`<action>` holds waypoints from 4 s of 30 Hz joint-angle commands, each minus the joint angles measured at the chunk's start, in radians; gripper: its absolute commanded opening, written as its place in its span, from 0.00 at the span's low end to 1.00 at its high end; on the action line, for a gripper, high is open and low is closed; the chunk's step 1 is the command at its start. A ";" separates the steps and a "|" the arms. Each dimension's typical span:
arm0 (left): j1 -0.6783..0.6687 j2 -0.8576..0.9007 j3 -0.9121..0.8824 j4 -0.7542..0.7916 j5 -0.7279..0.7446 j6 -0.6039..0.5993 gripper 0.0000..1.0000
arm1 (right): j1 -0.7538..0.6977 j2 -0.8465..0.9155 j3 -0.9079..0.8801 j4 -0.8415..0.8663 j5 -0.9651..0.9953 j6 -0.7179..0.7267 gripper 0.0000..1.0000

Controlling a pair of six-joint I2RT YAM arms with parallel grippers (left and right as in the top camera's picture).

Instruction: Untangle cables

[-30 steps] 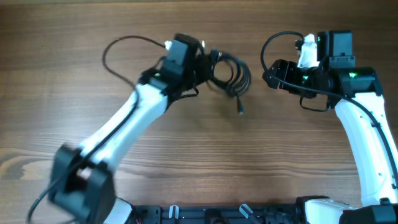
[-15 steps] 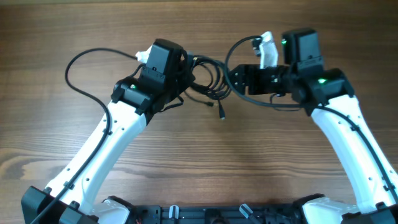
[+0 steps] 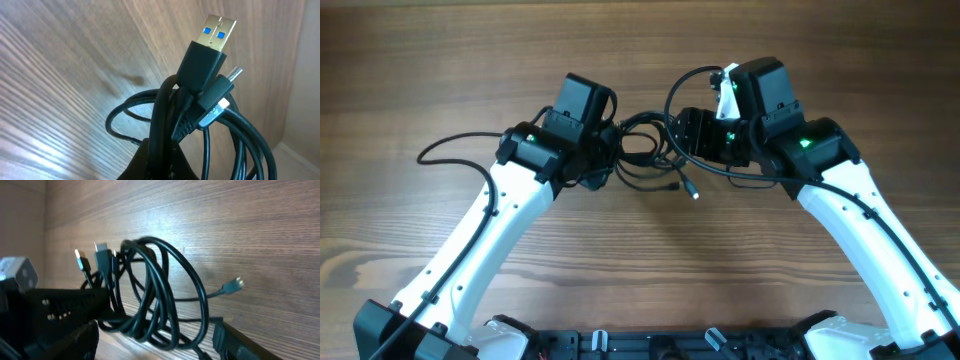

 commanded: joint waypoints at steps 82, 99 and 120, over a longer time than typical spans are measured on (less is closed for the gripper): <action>0.320 0.150 0.009 0.017 0.860 -0.462 0.04 | 0.103 0.195 -0.006 0.244 -0.130 -0.179 0.48; 0.290 0.150 0.009 0.016 0.952 -0.418 0.04 | 0.109 0.245 -0.006 0.351 0.062 -0.121 0.38; 0.293 0.150 0.009 0.055 1.022 -0.108 0.04 | -0.020 0.197 -0.006 0.298 -0.441 -0.492 0.41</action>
